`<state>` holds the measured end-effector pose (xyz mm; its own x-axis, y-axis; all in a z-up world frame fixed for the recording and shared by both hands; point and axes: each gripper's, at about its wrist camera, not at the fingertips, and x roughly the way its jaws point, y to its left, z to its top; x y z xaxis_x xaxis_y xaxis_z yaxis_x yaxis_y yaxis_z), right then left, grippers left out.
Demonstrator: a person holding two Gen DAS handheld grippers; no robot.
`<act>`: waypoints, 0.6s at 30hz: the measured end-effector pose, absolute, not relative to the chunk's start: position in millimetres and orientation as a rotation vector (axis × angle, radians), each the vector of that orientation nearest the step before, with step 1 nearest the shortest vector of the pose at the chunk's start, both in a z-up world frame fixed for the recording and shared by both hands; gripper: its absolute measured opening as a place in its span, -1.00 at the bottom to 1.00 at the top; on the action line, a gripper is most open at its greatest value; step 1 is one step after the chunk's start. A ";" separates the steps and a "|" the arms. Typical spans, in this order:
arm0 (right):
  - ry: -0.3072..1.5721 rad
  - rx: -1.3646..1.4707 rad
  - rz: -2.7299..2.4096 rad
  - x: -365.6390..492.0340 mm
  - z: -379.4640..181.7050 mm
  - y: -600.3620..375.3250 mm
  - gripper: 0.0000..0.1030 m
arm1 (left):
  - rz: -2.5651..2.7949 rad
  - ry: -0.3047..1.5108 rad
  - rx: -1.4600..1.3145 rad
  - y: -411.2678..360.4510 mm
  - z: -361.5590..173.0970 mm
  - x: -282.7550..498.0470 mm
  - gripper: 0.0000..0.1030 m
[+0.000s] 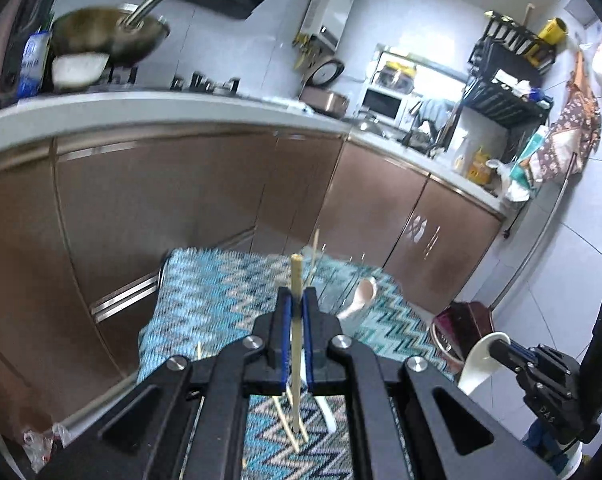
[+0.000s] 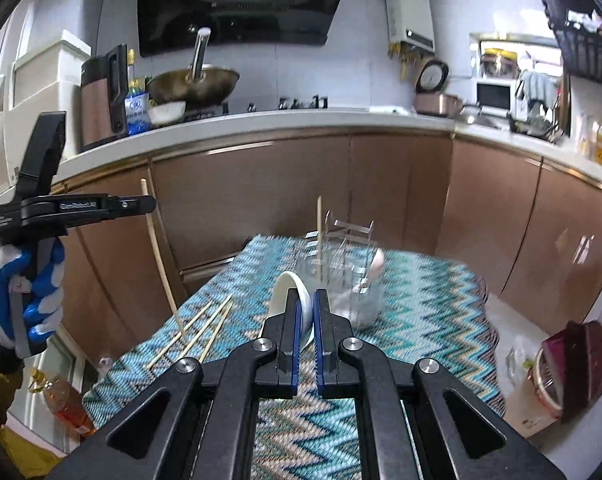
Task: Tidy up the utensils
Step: 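Insert the chopstick into the wire basket with the left tool while the right tool drops the spoon in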
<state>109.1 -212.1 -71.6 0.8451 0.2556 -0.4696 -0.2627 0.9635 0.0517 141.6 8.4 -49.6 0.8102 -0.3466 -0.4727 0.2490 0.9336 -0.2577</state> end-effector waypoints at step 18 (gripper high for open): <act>0.311 -0.007 0.135 248.1 -56.0 -235.9 -0.88 | -0.352 0.406 -0.193 -52.0 -26.0 257.1 -0.90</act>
